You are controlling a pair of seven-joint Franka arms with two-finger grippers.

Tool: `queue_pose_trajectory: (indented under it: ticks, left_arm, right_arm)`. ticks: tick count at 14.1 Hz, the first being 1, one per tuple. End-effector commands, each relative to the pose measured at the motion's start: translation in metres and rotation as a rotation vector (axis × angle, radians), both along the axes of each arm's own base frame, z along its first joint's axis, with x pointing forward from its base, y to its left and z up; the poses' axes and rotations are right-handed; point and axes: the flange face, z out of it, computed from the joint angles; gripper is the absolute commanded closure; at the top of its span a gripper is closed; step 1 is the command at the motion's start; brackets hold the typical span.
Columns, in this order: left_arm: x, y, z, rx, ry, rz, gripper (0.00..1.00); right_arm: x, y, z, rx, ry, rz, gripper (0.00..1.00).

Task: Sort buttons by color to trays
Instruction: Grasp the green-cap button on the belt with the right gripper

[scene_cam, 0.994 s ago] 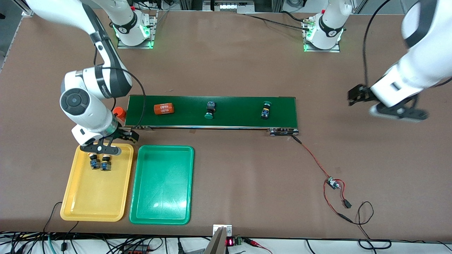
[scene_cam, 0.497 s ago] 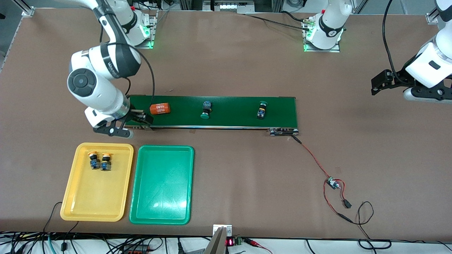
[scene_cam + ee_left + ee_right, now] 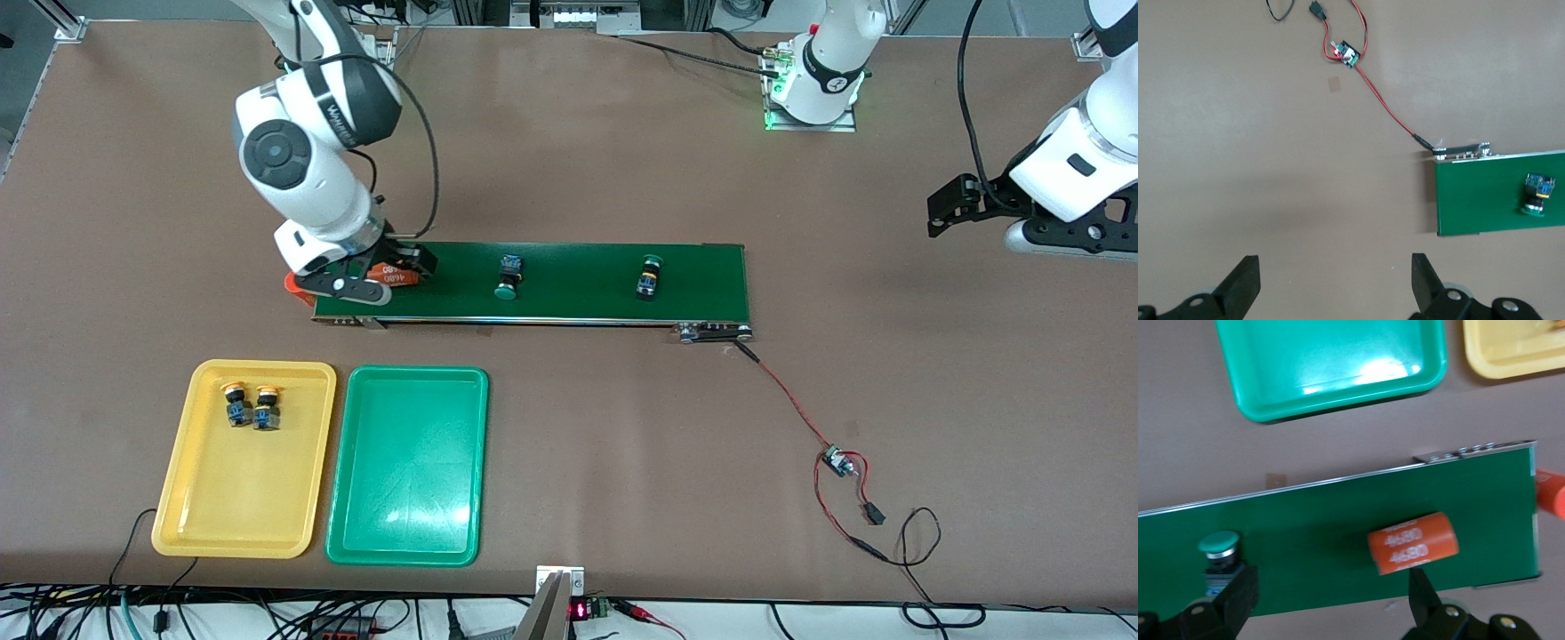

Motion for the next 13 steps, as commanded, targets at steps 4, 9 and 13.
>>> queue_pose_trajectory:
  ticks: [4,9,13]
  left_arm:
    - [-0.010,-0.015,0.005,0.028,0.027,-0.013,0.00]
    - [-0.014,-0.037,0.009,0.032,0.034,-0.019,0.00]
    - [-0.013,-0.037,0.009,0.034,0.029,0.030,0.00]
  right_arm:
    - [-0.025,0.035,-0.029,0.031,-0.040,-0.022,0.00]
    - [-0.028,0.053,-0.053,0.014,-0.082,0.059,0.00]
    - [-0.033,0.059,-0.067,-0.038,-0.093,0.143,0.00]
